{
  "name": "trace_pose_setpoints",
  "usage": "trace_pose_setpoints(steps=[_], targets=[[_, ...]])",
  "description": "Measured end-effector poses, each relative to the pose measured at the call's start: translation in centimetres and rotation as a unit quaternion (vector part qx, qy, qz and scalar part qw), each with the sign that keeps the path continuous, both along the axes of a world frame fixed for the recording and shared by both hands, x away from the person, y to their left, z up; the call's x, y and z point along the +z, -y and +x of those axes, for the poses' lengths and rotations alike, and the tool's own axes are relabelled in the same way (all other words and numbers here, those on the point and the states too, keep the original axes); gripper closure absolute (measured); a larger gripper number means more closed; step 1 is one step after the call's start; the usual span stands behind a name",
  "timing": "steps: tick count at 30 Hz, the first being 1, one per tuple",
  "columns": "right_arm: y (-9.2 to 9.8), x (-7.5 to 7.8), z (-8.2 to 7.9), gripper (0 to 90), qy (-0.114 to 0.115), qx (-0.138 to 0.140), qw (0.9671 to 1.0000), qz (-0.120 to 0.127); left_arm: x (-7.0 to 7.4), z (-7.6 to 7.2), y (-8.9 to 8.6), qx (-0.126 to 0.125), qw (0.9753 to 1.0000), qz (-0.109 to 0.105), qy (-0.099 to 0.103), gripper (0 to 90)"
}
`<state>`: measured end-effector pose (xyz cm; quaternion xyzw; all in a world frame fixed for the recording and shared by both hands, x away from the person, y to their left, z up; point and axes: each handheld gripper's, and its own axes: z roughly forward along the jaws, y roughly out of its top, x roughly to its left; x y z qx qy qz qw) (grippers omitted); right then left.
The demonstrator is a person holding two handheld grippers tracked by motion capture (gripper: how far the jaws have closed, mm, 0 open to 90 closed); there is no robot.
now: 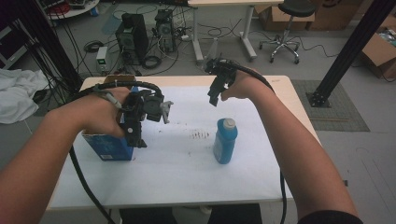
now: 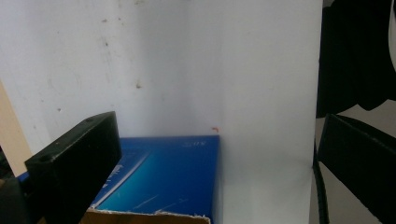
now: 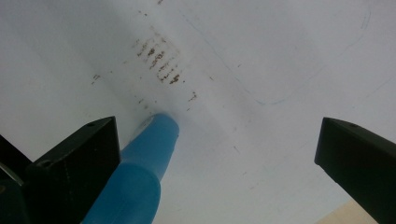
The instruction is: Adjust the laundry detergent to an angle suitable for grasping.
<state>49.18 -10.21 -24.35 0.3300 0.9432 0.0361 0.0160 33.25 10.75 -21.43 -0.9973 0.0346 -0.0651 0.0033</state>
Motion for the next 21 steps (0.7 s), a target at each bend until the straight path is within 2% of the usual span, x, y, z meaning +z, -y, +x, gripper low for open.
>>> trace_pose_setpoints(steps=[21], targets=[[-0.48, 0.43, -0.07, 0.0, 0.004, 0.000, 1.0000, -0.003, -0.17, 0.13, 0.06, -0.007, 1.0000, 0.001, 0.000, 0.3]])
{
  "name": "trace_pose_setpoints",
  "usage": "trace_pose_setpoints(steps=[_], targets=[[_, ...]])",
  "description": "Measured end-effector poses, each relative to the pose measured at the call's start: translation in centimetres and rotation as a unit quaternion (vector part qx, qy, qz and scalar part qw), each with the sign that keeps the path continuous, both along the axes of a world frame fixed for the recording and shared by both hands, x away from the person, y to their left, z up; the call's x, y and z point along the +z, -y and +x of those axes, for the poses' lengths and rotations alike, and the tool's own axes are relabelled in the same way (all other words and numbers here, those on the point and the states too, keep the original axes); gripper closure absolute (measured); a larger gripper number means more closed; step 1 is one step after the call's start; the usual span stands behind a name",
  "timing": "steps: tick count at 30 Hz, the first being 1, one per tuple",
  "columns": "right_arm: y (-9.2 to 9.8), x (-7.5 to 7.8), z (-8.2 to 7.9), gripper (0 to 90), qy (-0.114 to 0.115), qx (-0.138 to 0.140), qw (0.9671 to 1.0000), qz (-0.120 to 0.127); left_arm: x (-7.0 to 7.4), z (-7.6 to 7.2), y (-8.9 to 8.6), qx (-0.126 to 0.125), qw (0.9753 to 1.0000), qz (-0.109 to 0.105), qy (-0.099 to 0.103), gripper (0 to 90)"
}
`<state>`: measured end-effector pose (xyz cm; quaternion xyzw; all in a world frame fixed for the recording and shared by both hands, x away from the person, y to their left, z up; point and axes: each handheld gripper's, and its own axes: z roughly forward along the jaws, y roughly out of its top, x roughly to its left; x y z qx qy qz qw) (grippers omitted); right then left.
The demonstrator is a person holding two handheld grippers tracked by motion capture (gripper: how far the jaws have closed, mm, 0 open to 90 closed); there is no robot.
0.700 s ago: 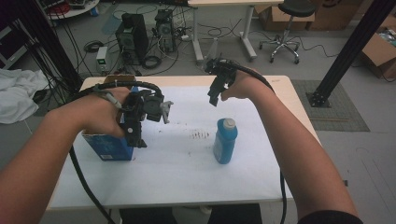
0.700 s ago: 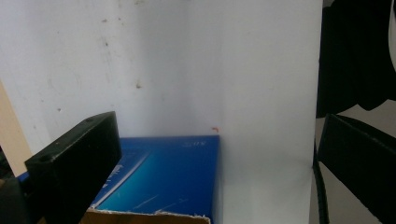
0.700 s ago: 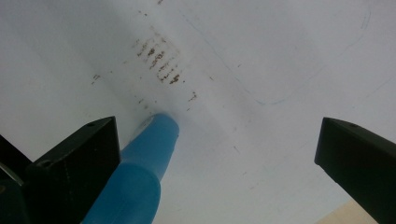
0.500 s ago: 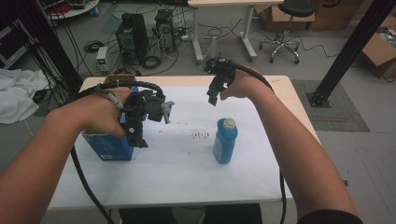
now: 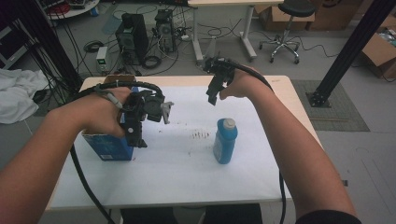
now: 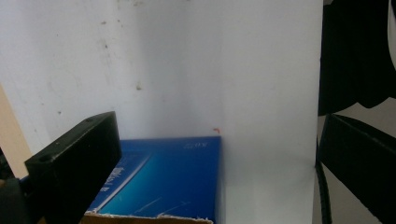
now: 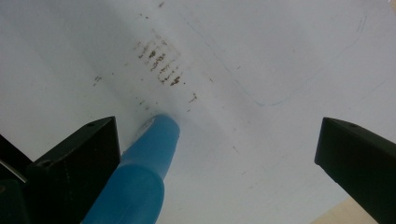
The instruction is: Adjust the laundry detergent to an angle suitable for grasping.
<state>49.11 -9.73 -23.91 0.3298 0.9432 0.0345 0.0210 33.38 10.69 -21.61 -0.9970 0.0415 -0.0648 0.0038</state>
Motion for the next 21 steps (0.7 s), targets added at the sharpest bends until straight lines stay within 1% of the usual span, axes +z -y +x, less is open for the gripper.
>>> trace_pose_setpoints(steps=[3, 7, 9, 13, 14, 16, 17, 21], targets=[[0.1, 0.2, -0.2, 0.0, 0.002, -0.001, 1.0000, 0.000, -0.1, 0.0, 0.0, -0.001, 1.0000, -0.001, 0.002, 0.3], [0.2, 0.3, -0.3, 0.0, 0.004, -0.004, 1.0000, -0.001, -0.2, 0.1, 0.2, -0.003, 1.0000, 0.004, 0.001, 0.2], [0.2, 0.4, -0.4, 0.0, 0.004, -0.003, 1.0000, 0.000, -0.2, 0.1, 0.3, -0.004, 1.0000, 0.001, 0.001, 0.2], [0.2, 0.5, -0.6, 0.0, 0.005, -0.004, 1.0000, -0.001, -0.2, 0.0, 0.4, -0.007, 1.0000, 0.004, 0.002, 0.2], [0.2, 0.6, -0.6, 0.0, 0.006, -0.006, 1.0000, -0.001, -0.2, -0.1, 0.4, -0.005, 1.0000, 0.001, 0.002, 0.3], [0.2, 0.6, -0.7, 0.0, 0.006, -0.005, 1.0000, -0.001, -0.3, -0.1, 0.4, -0.008, 1.0000, 0.002, 0.002, 0.3], [0.3, 0.7, -0.9, 0.0, 0.007, -0.008, 0.9999, -0.002, -0.3, -0.1, 0.4, -0.008, 1.0000, 0.005, 0.001, 0.3], [0.5, 1.1, -1.5, 0.0, 0.010, -0.014, 0.9998, -0.003, -0.4, -0.2, 0.4, -0.008, 1.0000, 0.006, 0.001, 0.2]])
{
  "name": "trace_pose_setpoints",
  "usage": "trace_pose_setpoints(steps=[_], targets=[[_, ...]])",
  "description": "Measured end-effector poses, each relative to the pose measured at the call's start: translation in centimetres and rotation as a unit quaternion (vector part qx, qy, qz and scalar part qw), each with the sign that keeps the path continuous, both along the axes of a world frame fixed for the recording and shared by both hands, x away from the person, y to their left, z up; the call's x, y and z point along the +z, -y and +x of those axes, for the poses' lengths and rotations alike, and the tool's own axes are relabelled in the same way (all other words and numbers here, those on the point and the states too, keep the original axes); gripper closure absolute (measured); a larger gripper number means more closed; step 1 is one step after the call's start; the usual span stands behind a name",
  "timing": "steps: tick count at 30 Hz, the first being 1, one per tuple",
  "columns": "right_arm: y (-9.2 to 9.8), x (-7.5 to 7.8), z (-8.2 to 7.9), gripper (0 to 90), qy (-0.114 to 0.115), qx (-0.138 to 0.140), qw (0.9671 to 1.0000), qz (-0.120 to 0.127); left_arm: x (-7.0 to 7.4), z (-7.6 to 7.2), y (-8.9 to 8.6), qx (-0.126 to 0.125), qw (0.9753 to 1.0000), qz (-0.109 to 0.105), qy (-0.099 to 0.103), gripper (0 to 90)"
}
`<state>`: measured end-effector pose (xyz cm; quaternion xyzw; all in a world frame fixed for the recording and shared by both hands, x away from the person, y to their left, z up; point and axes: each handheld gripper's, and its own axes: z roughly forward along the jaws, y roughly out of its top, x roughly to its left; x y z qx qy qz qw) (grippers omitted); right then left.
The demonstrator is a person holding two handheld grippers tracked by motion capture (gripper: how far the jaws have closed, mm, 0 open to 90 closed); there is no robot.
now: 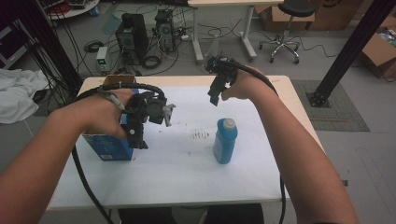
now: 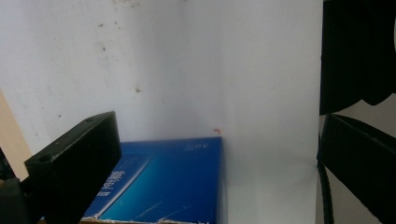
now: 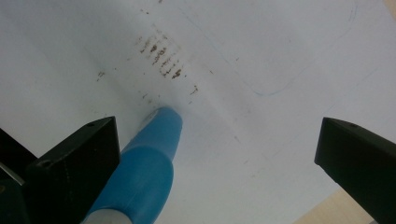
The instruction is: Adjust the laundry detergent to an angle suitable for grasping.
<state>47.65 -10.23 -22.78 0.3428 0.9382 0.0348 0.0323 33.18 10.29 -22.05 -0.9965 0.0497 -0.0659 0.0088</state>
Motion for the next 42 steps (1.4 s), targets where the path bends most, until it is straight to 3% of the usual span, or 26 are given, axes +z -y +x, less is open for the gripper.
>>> trace_pose_setpoints(steps=[9, 15, 18, 30, 42], targets=[[0.3, 1.3, -2.0, 0.5, 0.005, -0.030, 0.9995, -0.007, 0.0, -0.5, -0.1, -0.010, 0.9999, 0.002, 0.005, 0.1], [0.9, 2.2, -3.9, 0.1, 0.012, -0.073, 0.9972, -0.003, 0.1, -0.5, 0.3, -0.016, 0.9998, 0.002, 0.008, 0.1], [1.5, 2.0, -5.2, 0.0, 0.015, -0.089, 0.9959, -0.007, 0.1, -0.4, 0.2, -0.014, 0.9999, -0.003, 0.008, 0.1], [2.7, 1.3, -7.6, 0.0, -0.003, -0.113, 0.9935, 0.012, 0.0, -1.5, 0.9, -0.027, 0.9995, 0.007, 0.012, 0.1], [3.0, -0.3, -8.6, 0.0, -0.017, -0.142, 0.9893, 0.029, -0.3, -2.2, 1.5, -0.030, 0.9994, 0.013, 0.012, 0.1]])
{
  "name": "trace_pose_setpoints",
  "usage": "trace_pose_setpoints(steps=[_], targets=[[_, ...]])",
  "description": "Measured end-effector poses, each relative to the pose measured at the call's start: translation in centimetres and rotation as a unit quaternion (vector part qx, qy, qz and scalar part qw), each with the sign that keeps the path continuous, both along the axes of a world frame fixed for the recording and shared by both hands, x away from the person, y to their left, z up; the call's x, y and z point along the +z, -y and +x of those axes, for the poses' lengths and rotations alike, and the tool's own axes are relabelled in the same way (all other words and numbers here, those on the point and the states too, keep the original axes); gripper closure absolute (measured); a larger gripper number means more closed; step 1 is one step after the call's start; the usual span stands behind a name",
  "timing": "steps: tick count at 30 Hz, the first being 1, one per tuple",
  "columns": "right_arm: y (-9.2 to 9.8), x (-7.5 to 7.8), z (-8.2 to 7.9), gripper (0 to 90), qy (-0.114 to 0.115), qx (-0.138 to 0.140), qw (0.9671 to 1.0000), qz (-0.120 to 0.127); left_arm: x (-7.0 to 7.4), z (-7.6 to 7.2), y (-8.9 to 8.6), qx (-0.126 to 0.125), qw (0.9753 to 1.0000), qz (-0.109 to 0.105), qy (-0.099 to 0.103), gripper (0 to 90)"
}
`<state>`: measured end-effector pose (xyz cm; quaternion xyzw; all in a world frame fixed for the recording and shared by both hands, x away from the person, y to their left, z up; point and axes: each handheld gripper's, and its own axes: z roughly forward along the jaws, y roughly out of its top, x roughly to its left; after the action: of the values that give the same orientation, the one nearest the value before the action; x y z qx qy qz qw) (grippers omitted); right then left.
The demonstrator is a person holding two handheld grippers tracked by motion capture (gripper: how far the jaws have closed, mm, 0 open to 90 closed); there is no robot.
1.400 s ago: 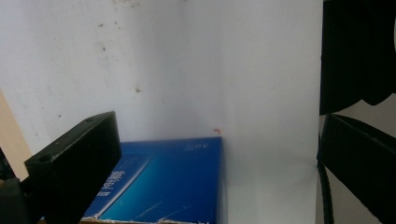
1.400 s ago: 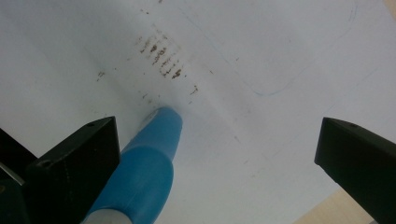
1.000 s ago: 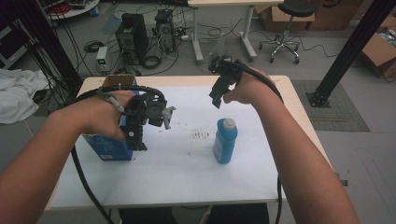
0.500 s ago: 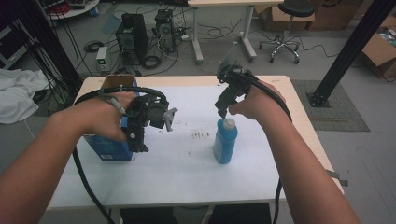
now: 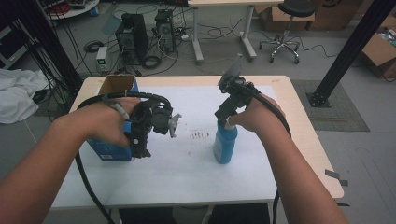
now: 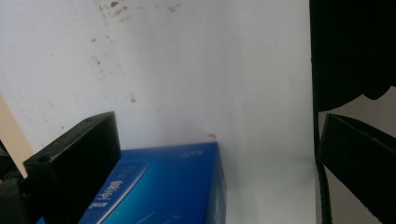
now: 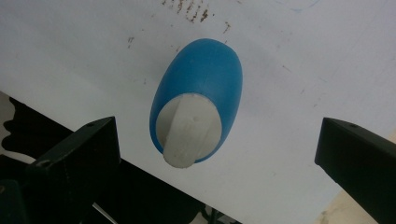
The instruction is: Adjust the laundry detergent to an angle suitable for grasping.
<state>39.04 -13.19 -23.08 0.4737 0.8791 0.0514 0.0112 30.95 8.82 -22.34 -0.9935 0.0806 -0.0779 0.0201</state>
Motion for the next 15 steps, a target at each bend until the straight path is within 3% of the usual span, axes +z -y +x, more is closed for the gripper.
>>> trace_pose_setpoints(steps=[6, 15], targets=[[-0.4, -1.3, -0.2, 0.0, -0.003, -0.024, 0.9997, -0.001, 0.0, -0.3, 0.1, -0.002, 1.0000, -0.003, 0.001, 0.1], [-1.0, -3.3, -0.6, 0.0, -0.007, -0.036, 0.9993, 0.000, -0.5, -0.5, 0.3, -0.006, 1.0000, 0.001, -0.001, 0.1]])
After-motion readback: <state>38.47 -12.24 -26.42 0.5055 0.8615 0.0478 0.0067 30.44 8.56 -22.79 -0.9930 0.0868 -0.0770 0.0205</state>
